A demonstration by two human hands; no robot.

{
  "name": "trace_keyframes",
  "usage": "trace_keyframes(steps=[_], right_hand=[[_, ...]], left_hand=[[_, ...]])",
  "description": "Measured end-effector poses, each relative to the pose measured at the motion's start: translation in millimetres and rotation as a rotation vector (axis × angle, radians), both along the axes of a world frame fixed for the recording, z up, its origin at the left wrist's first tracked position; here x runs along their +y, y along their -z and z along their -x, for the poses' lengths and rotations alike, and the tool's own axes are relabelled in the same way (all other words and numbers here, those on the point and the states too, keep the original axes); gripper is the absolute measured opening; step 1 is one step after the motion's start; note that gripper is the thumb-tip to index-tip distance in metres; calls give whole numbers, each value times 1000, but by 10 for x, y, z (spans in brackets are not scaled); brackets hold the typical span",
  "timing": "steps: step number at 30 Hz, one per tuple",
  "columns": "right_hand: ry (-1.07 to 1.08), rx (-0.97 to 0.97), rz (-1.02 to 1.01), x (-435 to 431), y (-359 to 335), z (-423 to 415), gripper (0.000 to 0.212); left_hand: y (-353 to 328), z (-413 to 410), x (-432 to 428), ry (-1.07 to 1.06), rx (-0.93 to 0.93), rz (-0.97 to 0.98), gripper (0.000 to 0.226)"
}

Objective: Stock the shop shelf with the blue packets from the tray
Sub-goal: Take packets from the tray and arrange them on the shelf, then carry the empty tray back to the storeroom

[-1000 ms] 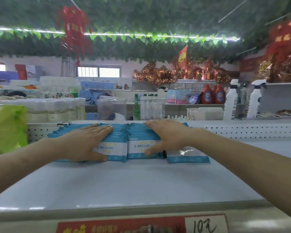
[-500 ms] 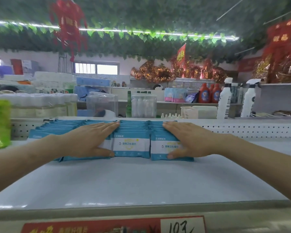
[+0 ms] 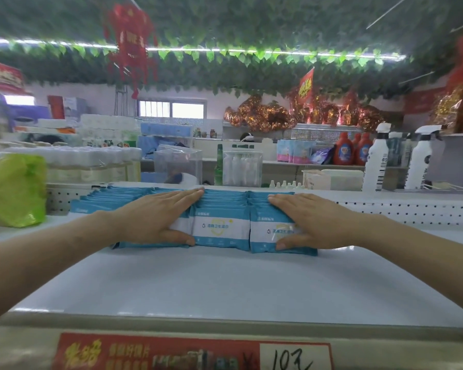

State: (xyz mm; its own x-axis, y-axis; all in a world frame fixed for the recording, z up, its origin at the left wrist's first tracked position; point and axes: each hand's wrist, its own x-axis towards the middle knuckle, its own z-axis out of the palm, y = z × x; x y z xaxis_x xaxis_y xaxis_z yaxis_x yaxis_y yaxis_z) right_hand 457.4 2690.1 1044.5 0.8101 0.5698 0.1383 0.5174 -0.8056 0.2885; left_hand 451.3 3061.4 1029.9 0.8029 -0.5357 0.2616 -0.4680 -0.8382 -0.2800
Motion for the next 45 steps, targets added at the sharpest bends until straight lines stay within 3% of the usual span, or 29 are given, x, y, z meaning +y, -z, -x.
trace_keyframes(steps=[8, 16, 22, 28, 32, 36, 41, 45], right_hand=[[-88, -37, -49, 124, -198, 46, 103], [-227, -77, -130, 402, -303, 115, 91], [-380, -125, -119, 970, -348, 502, 86], [-655, -196, -152, 2092, -242, 1272, 82], [-863, -111, -173, 2984, 54, 2135, 86], [-1032, 36, -192, 3705, 573, 3143, 80], [-1144, 409, -292, 4270, 1626, 4486, 70], [-1169, 662, -194, 4480, 2608, 5421, 81]], left_hand=[[-128, 213, -19, -87, -10, -18, 108], [-353, 826, 159, -178, -65, 4, 92], [-388, 1702, 604, -354, -92, -42, 91], [-315, 3127, 1200, -546, -84, -4, 92], [-82, 4394, 1480, -733, -62, 41, 86], [382, 5726, 1631, -958, -30, 182, 95], [1643, 7279, 1564, -1237, -14, 410, 100], [2565, 8388, 1375, -1445, 27, 560, 92]])
